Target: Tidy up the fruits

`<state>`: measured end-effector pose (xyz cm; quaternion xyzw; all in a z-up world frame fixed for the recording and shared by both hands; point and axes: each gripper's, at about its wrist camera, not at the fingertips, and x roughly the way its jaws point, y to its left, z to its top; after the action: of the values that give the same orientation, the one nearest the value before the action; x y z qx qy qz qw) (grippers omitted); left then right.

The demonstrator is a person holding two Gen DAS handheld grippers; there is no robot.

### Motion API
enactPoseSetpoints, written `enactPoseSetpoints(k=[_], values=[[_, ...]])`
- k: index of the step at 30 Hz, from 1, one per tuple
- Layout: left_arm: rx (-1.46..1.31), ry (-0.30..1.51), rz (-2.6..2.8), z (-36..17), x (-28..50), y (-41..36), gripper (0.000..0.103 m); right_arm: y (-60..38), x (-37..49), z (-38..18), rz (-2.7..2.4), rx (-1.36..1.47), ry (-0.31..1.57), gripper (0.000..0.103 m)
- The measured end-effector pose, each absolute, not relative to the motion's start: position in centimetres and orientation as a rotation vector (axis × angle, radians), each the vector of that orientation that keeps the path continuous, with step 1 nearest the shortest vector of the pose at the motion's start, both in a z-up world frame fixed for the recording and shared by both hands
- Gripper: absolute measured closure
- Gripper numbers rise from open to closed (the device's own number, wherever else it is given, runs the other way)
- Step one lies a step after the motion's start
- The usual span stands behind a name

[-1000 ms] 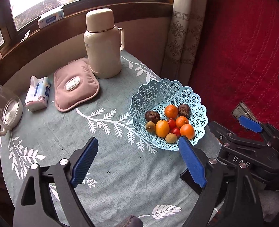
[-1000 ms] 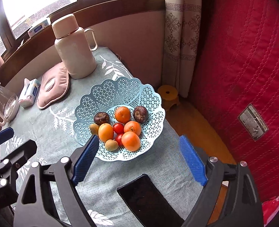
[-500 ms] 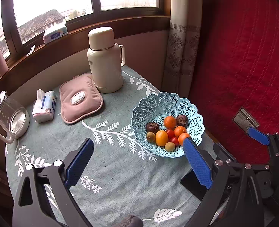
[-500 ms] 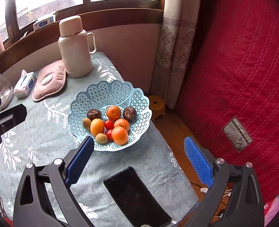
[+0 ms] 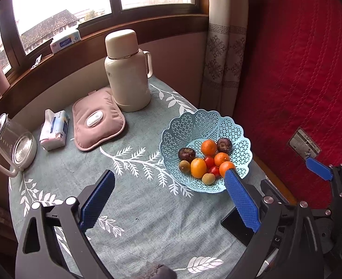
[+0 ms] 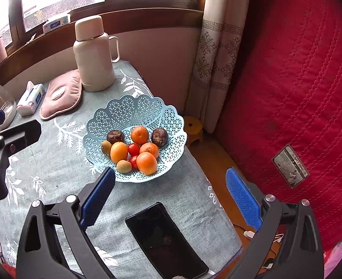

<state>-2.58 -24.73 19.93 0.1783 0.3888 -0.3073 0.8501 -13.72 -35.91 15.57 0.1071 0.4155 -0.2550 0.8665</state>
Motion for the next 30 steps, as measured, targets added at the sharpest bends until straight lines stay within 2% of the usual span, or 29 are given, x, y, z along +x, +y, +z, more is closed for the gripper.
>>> enactPoseSetpoints(k=[3, 30], values=[[0.379, 0.821, -0.649, 19.8, -2.5, -25.0, 0.005, -36.1, -13.6, 15.4, -0.53, 0.225, 0.874, 0.006], [0.412, 0.889, -0.647, 17.1, -0.5, -26.6, 0.005, -37.4, -11.8, 13.7, -0.508, 0.241, 0.913, 0.006]])
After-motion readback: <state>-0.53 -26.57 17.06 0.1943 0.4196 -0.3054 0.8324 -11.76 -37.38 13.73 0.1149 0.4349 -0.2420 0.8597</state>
